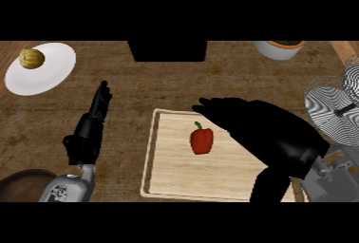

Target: Pick the bell pepper from the tray and place it in the tiered basket

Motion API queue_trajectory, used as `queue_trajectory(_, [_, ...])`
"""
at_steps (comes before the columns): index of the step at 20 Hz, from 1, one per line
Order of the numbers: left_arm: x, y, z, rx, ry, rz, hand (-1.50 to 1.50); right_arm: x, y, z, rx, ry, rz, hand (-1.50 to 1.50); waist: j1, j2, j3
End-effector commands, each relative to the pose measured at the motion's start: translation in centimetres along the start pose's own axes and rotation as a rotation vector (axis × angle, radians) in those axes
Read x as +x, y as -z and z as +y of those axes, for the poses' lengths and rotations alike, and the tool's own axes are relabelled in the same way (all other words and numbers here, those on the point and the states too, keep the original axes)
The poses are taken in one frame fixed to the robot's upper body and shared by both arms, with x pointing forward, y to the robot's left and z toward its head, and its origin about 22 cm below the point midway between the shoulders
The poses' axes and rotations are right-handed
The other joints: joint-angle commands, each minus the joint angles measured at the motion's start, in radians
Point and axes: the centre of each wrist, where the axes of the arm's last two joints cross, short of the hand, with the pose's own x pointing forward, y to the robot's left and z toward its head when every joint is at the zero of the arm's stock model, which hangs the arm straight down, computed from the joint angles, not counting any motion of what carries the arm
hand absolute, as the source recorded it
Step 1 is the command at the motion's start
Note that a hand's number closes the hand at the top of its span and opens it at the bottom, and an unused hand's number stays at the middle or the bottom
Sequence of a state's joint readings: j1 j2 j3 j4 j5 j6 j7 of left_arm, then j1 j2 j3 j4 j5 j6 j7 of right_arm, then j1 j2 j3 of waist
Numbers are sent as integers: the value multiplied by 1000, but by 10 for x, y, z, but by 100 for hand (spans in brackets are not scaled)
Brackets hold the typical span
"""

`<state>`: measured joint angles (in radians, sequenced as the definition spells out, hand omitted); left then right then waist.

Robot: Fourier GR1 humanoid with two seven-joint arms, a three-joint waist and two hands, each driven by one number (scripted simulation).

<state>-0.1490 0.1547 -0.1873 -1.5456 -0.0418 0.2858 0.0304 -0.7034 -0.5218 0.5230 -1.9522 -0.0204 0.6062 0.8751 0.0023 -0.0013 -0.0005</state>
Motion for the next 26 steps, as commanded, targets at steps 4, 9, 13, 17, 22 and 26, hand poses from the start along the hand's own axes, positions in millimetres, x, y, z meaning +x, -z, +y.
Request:
queue_trajectory(4, [3,-1,1,-1,-2,1,0,17,11,11,4,-107,81,-150,4,0,0])
queue_trajectory(9, [-1,3,-5,-6,-13,-12,0,-5,19,16,27,-185,24,-150,4,3,1])
queue_trajectory(13, [-4,-3,-16,-17,4,0,0,5,29,20,8,-229,17,-150,3,2,0])
queue_trajectory(17, [11,-2,-14,-5,-25,6,0,-10,28,31,-54,-226,82,-150,2,1,1])
queue_trajectory(22, [-7,11,-1,4,3,18,0,-15,34,34,-54,-200,127,-150,-1,2,0])
queue_trajectory(26, [1,14,-1,-1,-8,-6,0,-42,42,70,-2,-186,134,-150,-2,3,1])
